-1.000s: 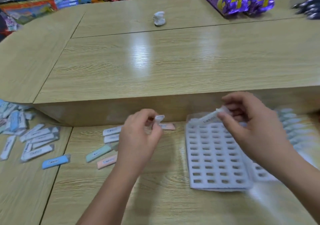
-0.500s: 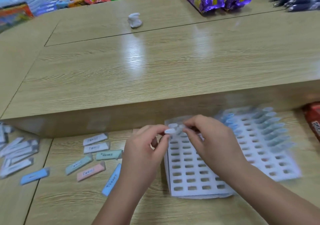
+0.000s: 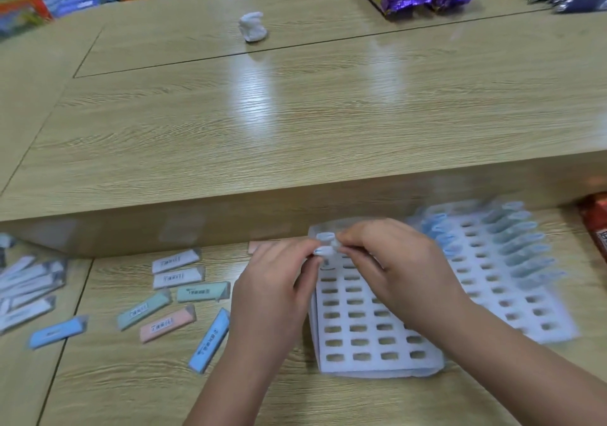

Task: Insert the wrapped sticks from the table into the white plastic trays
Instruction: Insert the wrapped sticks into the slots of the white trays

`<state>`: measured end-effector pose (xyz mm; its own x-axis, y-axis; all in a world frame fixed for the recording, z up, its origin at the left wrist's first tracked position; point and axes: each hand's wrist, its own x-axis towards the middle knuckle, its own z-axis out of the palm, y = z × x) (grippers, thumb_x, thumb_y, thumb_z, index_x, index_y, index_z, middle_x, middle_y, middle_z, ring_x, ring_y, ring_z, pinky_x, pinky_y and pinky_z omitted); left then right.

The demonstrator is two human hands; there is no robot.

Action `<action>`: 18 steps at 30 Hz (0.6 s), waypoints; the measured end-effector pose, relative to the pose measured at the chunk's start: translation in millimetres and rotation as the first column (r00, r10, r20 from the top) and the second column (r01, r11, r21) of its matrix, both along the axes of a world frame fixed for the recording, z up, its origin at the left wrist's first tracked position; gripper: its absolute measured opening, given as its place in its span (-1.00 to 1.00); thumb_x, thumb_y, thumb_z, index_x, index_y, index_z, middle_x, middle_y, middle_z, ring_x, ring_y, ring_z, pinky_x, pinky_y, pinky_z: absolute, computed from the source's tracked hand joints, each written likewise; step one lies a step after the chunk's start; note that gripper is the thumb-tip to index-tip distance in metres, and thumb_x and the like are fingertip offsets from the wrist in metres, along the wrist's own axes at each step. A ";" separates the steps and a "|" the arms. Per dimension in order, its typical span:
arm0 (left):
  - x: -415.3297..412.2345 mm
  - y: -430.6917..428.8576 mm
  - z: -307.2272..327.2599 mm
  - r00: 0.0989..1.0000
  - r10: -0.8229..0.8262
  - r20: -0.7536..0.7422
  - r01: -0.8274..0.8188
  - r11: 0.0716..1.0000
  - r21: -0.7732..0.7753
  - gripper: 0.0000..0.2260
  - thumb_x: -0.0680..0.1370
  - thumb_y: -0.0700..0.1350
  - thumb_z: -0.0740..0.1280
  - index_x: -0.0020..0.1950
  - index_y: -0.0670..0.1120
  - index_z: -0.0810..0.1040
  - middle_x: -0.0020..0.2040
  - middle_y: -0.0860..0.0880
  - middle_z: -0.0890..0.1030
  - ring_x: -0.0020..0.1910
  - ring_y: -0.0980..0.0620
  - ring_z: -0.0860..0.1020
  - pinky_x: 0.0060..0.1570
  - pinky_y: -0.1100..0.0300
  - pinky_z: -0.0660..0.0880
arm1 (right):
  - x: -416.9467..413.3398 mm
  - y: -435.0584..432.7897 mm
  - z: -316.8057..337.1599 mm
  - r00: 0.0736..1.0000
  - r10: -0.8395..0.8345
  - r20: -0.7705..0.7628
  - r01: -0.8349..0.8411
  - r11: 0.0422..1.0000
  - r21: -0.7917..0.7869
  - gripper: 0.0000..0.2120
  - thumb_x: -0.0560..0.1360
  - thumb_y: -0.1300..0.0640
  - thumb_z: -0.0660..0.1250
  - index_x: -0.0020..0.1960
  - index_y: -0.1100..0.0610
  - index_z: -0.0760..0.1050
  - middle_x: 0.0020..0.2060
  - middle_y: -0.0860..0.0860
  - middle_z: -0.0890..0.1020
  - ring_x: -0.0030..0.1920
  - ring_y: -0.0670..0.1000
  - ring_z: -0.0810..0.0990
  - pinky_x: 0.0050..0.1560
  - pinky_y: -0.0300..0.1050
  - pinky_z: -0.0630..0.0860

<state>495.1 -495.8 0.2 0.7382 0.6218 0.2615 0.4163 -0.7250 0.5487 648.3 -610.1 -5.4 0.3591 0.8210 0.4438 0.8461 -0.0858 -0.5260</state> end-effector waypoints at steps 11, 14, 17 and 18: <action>0.5 -2.3 -10.6 0.997 0.035 -0.071 -0.026 0.993 0.111 -0.86 0.49 -0.18 0.46 0.03 -0.04 0.62 -0.12 0.04 0.42 -0.13 0.02 0.43 -0.51 0.19 0.36 | -6.4 9.4 0.9 1.000 -0.022 -0.007 0.022 1.000 0.021 -0.91 0.49 0.23 0.47 -0.01 0.16 0.66 -0.14 -0.06 0.69 -0.10 -0.07 0.64 -0.01 -0.23 0.51; 2.8 -3.1 -11.3 0.997 0.040 -0.072 -0.033 0.995 0.089 -0.89 0.49 -0.17 0.44 0.00 -0.03 0.63 -0.13 0.05 0.41 -0.17 0.08 0.40 -0.49 0.29 0.26 | -10.9 10.3 -0.6 0.999 0.010 0.050 -0.010 1.000 -0.008 -0.92 0.51 0.22 0.45 -0.01 0.16 0.68 -0.15 -0.04 0.70 -0.11 0.00 0.67 0.00 -0.22 0.49; 2.2 -2.2 -15.9 0.996 0.088 0.028 -0.085 0.991 -0.099 -0.84 0.52 -0.12 0.43 0.08 0.07 0.62 -0.09 0.17 0.43 -0.20 0.21 0.45 -0.32 0.43 0.35 | -9.6 10.7 -0.7 0.995 0.020 0.100 -0.012 0.997 -0.075 -0.80 0.46 0.31 0.44 0.06 0.16 0.68 -0.10 -0.01 0.71 -0.09 0.07 0.68 -0.07 -0.07 0.58; 1.0 -2.9 -17.5 0.992 0.105 0.063 -0.093 0.982 -0.164 -0.80 0.53 -0.09 0.43 0.12 0.12 0.59 -0.07 0.21 0.43 -0.19 0.24 0.48 -0.25 0.47 0.38 | -8.7 10.8 -1.0 0.994 0.029 0.109 -0.018 0.995 -0.102 -0.71 0.41 0.38 0.46 0.10 0.17 0.68 -0.08 0.01 0.71 -0.09 0.10 0.68 -0.14 0.00 0.61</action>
